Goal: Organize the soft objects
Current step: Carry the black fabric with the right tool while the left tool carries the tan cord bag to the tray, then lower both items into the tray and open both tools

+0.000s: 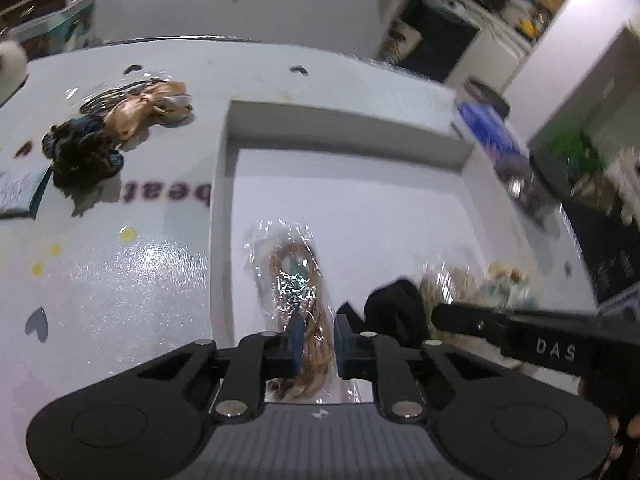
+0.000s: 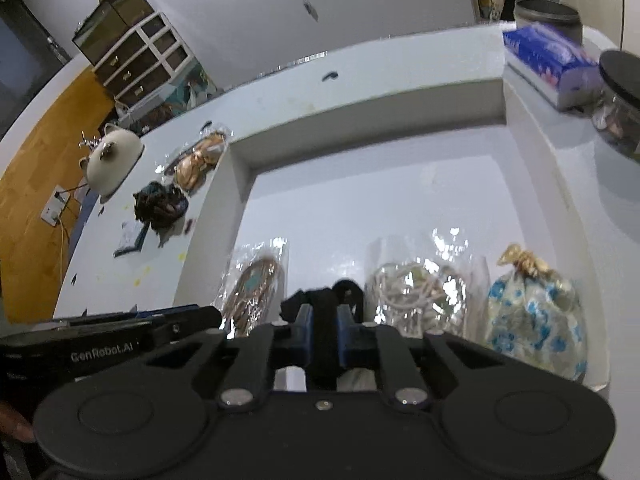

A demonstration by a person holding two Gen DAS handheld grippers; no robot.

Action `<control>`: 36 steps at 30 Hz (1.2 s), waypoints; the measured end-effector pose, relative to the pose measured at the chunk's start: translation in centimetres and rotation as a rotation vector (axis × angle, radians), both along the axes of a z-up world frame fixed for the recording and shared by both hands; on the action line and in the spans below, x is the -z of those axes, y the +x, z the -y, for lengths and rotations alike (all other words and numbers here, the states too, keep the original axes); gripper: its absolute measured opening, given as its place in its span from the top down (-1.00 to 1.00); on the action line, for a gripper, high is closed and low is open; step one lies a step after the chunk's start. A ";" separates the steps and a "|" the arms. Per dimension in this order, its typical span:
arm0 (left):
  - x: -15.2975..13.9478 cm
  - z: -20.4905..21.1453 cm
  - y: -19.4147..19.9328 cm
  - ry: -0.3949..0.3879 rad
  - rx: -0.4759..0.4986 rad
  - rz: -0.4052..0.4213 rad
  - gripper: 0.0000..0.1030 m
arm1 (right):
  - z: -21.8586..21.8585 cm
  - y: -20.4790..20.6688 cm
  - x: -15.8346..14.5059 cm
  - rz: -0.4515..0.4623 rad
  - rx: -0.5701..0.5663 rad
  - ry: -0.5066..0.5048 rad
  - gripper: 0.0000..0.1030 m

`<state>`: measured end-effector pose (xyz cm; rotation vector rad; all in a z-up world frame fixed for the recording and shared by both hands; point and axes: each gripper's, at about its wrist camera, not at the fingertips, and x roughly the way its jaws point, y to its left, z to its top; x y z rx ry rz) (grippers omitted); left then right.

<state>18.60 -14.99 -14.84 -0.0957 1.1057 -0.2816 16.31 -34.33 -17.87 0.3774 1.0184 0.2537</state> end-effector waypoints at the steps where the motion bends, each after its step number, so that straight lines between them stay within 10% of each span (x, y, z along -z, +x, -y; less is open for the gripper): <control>1: 0.3 0.3 0.0 0.024 0.012 -0.009 0.67 | -0.2 0.0 0.2 -0.009 -0.007 -0.004 0.76; 16: 0.7 -0.1 0.1 0.094 0.025 -0.012 0.64 | -2.0 0.2 1.1 -0.045 -0.053 -0.023 0.76; 36: -4.2 -2.1 -2.7 0.060 -0.044 0.145 -0.90 | 0.3 -3.8 -5.1 0.175 0.024 -0.218 -0.17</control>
